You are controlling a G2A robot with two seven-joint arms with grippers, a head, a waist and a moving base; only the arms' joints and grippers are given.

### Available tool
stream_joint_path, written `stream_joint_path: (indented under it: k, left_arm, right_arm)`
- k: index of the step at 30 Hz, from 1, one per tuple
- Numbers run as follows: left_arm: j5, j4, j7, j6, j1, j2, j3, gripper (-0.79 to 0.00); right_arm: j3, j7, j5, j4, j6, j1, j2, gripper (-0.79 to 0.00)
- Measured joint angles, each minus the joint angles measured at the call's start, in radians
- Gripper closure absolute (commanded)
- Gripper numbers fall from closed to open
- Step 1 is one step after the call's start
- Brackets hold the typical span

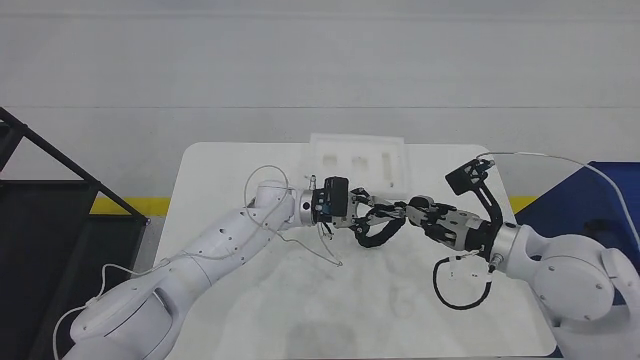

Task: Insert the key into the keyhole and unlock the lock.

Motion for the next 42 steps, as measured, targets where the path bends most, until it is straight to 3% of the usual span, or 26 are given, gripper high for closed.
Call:
stream_joint_path:
  k: [1,2,3,4,13,16,24,29,34,42]
  left_arm:
    - [0.001,-0.001,0.000,-0.001,0.001,0.000,-0.002,0.000]
    - [0.002,-0.001,0.002,-0.003,0.003,0.000,-0.005,0.000]
    - [0.003,-0.001,0.004,-0.004,0.004,0.000,-0.007,0.000]
    - [0.004,0.000,0.005,-0.006,0.005,0.000,-0.008,0.000]
    - [-0.011,0.024,0.058,-0.095,0.003,-0.006,-0.014,0.000]
    - [-0.045,0.041,0.048,-0.127,0.002,-0.009,-0.012,0.000]
    - [-0.269,0.046,-0.126,-0.298,-0.010,-0.006,-0.011,0.000]
    - [-0.315,0.059,-0.154,-0.315,-0.019,-0.002,0.005,0.000]
    - [-0.388,0.053,-0.190,-0.315,-0.033,0.000,0.057,0.000]
    - [-0.444,0.030,-0.219,-0.315,-0.060,0.021,0.104,0.000]
  right_arm:
    - [-0.002,0.001,0.000,0.001,0.001,0.002,0.000,-0.025]
    - [-0.006,0.002,-0.001,0.003,0.002,0.005,0.000,-0.154]
    - [-0.008,0.003,0.000,0.004,0.003,0.007,0.000,-0.690]
    - [-0.010,0.003,0.002,0.005,0.003,0.009,0.000,-0.785]
    - [0.004,-0.013,0.015,0.011,-0.087,0.032,0.002,-0.785]
    - [0.025,-0.012,-0.014,0.003,-0.184,0.034,0.008,-0.785]
    - [0.085,0.006,-0.026,0.051,-0.527,0.029,0.026,-0.785]
    - [0.075,0.037,-0.051,0.082,-0.653,0.053,0.035,-0.785]
    - [0.038,0.032,-0.132,0.092,-0.711,0.078,0.038,-0.785]
    - [0.016,0.046,-0.166,0.096,-0.702,0.088,0.039,-0.785]
